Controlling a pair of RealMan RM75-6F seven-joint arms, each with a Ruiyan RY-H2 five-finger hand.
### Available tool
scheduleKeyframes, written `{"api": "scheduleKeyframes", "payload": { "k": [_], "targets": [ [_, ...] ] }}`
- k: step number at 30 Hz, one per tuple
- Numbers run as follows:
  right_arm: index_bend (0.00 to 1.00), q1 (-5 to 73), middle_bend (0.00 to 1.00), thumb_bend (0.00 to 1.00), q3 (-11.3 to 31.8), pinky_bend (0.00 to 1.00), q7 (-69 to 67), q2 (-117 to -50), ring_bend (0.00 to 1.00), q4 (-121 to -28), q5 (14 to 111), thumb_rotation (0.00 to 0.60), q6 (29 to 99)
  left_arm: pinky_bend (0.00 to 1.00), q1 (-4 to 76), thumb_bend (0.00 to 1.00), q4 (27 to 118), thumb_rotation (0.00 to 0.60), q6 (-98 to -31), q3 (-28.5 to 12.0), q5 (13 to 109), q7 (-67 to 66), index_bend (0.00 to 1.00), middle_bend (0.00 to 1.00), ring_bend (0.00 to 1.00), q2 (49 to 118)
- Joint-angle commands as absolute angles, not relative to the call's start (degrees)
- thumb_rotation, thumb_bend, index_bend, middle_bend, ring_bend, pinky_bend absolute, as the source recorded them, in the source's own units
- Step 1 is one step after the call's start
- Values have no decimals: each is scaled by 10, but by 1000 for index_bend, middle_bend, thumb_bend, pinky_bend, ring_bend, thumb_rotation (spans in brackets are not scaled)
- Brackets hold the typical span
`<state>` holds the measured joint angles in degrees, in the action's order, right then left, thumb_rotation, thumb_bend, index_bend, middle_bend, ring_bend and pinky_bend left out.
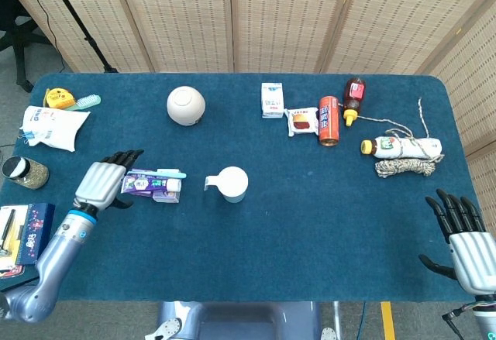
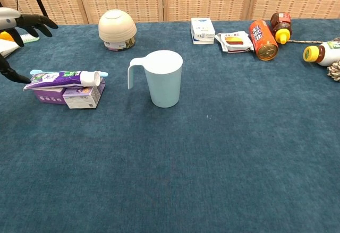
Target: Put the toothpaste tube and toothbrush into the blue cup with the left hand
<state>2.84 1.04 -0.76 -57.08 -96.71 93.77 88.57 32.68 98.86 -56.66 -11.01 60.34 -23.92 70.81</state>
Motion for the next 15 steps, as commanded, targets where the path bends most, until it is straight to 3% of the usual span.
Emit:
{"api": "scheduleKeyframes", "payload": {
  "k": [1,5,15],
  "targets": [
    [0,29,0,0,11,0,-8,-571,0,-967,936,600,885,292,351,52,968,600,-567,-112,572,-274,189,239,201,738],
    [0,30,0,0,11,0,-8,-572,0,-967,934,600,883,317,365,52,956,600,-577,-113,550,-297,271,280,237,764],
    [0,32,0,0,13,0,-13,-572,0,-964,929,600,878,339,395,82,923,600,-588,-106,494,-346,307,307,264,812]
  ]
}}
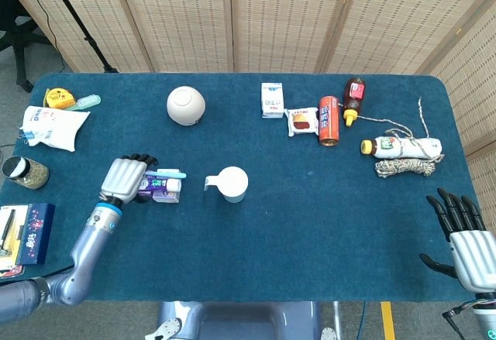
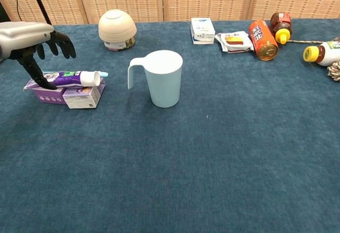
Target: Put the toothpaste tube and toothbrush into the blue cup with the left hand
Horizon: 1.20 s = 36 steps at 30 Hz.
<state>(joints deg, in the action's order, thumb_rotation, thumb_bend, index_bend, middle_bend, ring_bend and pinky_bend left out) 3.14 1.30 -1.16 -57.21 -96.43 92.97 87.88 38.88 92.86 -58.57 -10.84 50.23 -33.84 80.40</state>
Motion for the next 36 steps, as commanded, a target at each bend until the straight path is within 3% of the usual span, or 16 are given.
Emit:
{"api": "scheduleKeyframes", "payload": {
  "k": [1,8,14,23,36],
  "targets": [
    [0,32,0,0,13,0,-14,-572,0,-963,929,600,878,341,399,83,919,600,-590,-106,488,-352,310,309,265,817],
    [0,32,0,0,16,0,-21,-572,0,-961,925,600,878,379,415,111,905,600,-605,-102,463,-384,384,366,304,842],
    [0,34,0,0,16,0,-28,-572,0,-960,925,600,877,438,424,229,897,600,-616,-99,448,-400,456,424,358,861],
    [0,34,0,0,15,0,-35,-570,0,-960,926,600,876,508,429,315,889,600,-640,-95,446,-417,560,510,449,880],
    [0,34,0,0,15,0,-36,-570,0,-962,926,600,877,528,418,321,924,600,-664,-97,466,-402,592,534,474,849]
  ]
}}
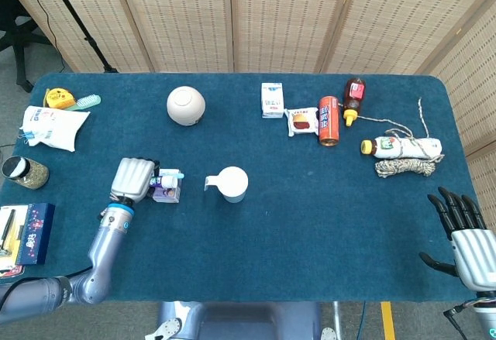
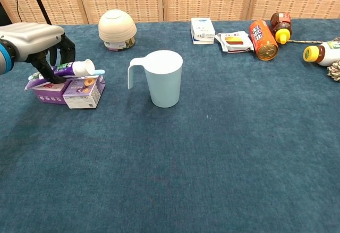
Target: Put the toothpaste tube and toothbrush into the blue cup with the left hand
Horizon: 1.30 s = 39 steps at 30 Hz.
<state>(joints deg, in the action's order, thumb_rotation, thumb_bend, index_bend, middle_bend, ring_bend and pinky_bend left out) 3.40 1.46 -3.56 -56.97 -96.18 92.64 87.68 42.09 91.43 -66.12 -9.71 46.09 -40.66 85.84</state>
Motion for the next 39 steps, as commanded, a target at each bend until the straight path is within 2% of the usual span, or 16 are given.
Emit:
{"api": "scheduleKeyframes", "payload": {
  "k": [1,12,29,34,39],
  "targets": [
    [0,34,0,0,14,0,-35,-570,0,-962,926,600,877,528,417,321,926,600,-665,-98,467,-401,592,534,474,846],
    [0,32,0,0,14,0,-35,-568,0,-965,926,600,878,528,413,321,962,600,-665,-101,476,-385,601,541,479,818],
    [0,33,0,0,14,0,-38,-567,0,-968,924,600,876,528,396,321,1127,600,-708,-128,504,-367,602,543,482,699],
    [0,33,0,0,13,0,-37,-567,0,-969,925,600,875,528,390,321,1157,600,-708,-143,550,-308,617,556,493,684],
    [0,33,0,0,13,0,-38,-566,0,-970,925,600,875,528,390,321,1155,600,-673,-163,664,-143,619,567,500,693]
  ]
}}
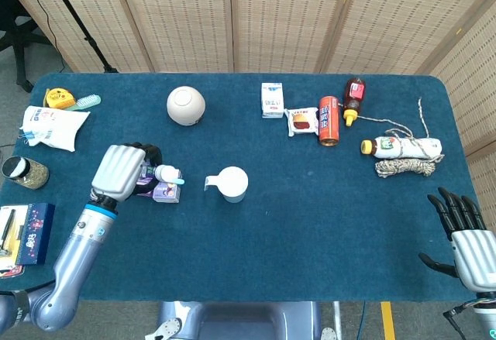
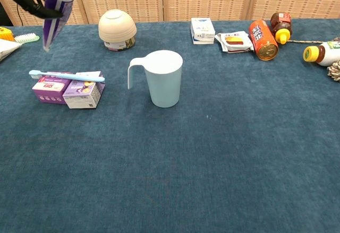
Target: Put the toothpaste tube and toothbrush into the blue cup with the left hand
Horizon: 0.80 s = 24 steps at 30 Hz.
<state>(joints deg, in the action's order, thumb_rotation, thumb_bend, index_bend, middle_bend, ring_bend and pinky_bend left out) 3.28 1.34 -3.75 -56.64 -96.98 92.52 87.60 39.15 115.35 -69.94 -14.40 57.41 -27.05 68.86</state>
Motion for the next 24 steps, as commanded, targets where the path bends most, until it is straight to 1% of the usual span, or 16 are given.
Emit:
{"api": "scheduleKeyframes", "payload": {
  "k": [1,4,8,10,19,24],
  "targets": [
    [0,33,0,0,13,0,-39,-566,0,-969,924,600,875,528,391,321,1150,600,-665,-165,673,-111,616,567,499,699],
    [0,34,0,0,14,0,-41,-566,0,-969,922,600,872,528,405,321,1147,600,-627,-179,655,-44,607,565,494,710],
    [0,35,0,0,14,0,-43,-565,0,-969,920,600,870,528,421,321,1136,600,-606,-187,633,-29,602,563,492,725],
    [0,35,0,0,14,0,-45,-565,0,-970,919,600,869,528,436,321,1120,600,-598,-192,617,-31,602,562,492,748],
    [0,38,0,0,14,0,-57,-563,0,-968,915,600,861,528,478,321,1050,600,-613,-210,578,-37,600,561,488,852],
    [0,40,0,0,16,0,-64,-561,0,-966,910,600,857,528,492,321,1023,600,-624,-211,550,-62,600,561,488,890]
  ]
}}
